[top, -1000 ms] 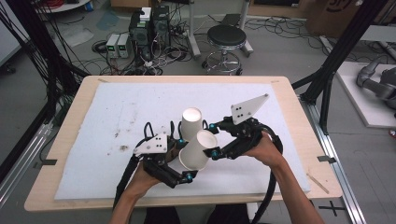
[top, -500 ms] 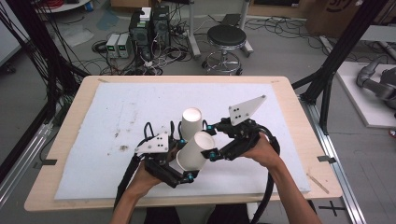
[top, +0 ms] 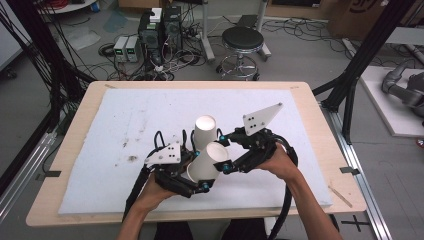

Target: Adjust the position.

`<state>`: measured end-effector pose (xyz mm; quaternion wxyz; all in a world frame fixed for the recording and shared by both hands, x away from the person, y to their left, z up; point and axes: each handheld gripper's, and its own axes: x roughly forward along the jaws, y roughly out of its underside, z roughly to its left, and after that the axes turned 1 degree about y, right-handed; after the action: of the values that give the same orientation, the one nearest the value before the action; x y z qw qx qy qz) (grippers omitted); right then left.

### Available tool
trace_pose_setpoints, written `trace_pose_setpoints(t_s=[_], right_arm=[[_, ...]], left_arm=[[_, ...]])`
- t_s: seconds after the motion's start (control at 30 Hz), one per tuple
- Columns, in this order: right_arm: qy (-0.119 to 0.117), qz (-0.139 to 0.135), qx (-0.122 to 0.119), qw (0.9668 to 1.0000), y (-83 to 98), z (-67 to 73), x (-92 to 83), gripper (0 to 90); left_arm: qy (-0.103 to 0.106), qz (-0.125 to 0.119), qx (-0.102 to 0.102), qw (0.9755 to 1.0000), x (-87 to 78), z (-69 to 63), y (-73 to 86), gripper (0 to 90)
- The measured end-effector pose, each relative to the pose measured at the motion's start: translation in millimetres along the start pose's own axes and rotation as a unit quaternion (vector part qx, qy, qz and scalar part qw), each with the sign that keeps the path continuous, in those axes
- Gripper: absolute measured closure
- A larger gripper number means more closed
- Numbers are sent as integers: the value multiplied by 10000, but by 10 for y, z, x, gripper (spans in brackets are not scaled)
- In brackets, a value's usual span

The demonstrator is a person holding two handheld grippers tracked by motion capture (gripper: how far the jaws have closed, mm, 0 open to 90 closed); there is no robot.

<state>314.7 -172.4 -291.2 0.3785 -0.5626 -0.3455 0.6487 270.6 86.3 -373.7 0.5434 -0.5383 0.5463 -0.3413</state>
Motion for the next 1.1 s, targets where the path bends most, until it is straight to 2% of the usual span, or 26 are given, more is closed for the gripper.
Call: trace_pose_setpoints(t_s=[0.43,0.5,0.53,0.57,0.73,0.83,1.1], right_arm=[[18,26,-22,10000,13,0,0,355],[3,58,-47,10000,15,0,3,336],[-23,96,-74,9999,16,-7,13,274],[17,147,10,9999,15,-6,28,200],[78,95,98,9999,13,-19,21,144],[146,84,179,9997,6,-19,3,139],[130,83,151,9998,6,-10,-32,139]], left_arm=[[-29,73,-1,10000,-1,-4,1,246],[-12,72,-2,10000,0,-8,2,246],[-11,77,3,10000,-1,-12,0,246],[-22,81,7,10000,-3,-12,-1,246],[-52,114,7,9999,-13,-6,-1,246],[-60,94,20,9999,-25,-6,-4,246],[-84,116,41,9999,-42,-6,-7,246]])
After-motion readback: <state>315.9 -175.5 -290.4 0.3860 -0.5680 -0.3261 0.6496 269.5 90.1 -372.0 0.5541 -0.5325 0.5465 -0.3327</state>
